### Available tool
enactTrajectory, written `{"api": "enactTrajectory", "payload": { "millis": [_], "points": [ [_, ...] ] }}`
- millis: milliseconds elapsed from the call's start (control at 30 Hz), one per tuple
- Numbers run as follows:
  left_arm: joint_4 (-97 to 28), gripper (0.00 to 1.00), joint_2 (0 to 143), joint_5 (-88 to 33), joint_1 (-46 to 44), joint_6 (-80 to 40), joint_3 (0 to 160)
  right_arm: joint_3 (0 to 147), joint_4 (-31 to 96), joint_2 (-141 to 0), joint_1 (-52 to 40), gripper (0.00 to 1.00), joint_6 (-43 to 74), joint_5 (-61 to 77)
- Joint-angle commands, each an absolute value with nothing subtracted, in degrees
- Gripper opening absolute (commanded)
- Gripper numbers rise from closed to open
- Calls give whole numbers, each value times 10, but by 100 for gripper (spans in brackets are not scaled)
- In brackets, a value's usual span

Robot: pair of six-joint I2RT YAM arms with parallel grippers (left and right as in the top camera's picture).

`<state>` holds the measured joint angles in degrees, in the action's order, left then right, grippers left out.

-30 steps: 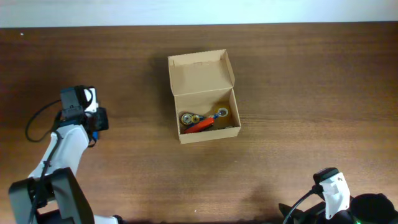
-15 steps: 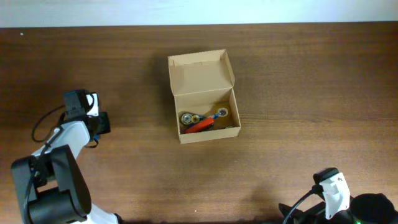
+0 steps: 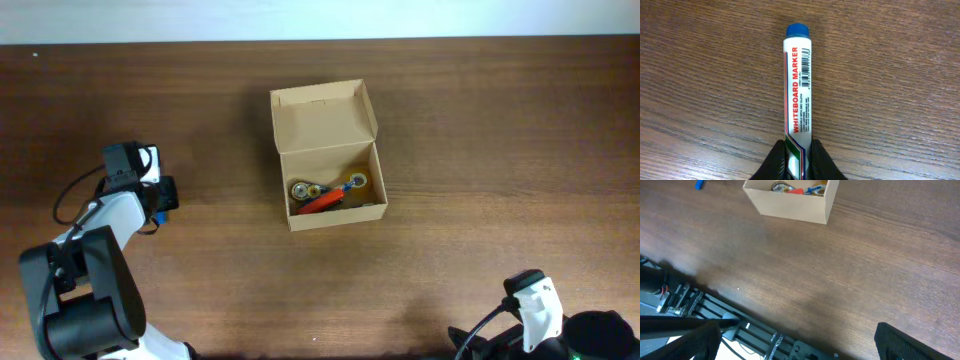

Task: Pack container
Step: 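Grasp the whiteboard marker with the left gripper and lift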

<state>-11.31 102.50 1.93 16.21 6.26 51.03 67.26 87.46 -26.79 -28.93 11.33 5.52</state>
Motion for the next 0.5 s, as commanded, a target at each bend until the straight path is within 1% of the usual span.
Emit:
{"api": "enactTrajectory", "payload": {
  "millis": [0, 133, 267, 367, 467],
  "points": [
    [-132, 2, 1054, 19, 163, 65, 502, 670, 874, -265, -292, 99, 109, 58],
    [-181, 2, 1025, -5, 162, 65, 534, 670, 874, -265, -292, 99, 109, 58],
    [-224, 2, 966, -50, 152, 79, 585, 670, 874, -265, -292, 99, 109, 58],
    [-225, 2, 907, -111, 126, 116, 618, 670, 874, -265, -292, 99, 109, 58],
    [-225, 2, 862, -121, 86, 144, 646, 670, 874, -265, -292, 99, 109, 58]
  ]
}}
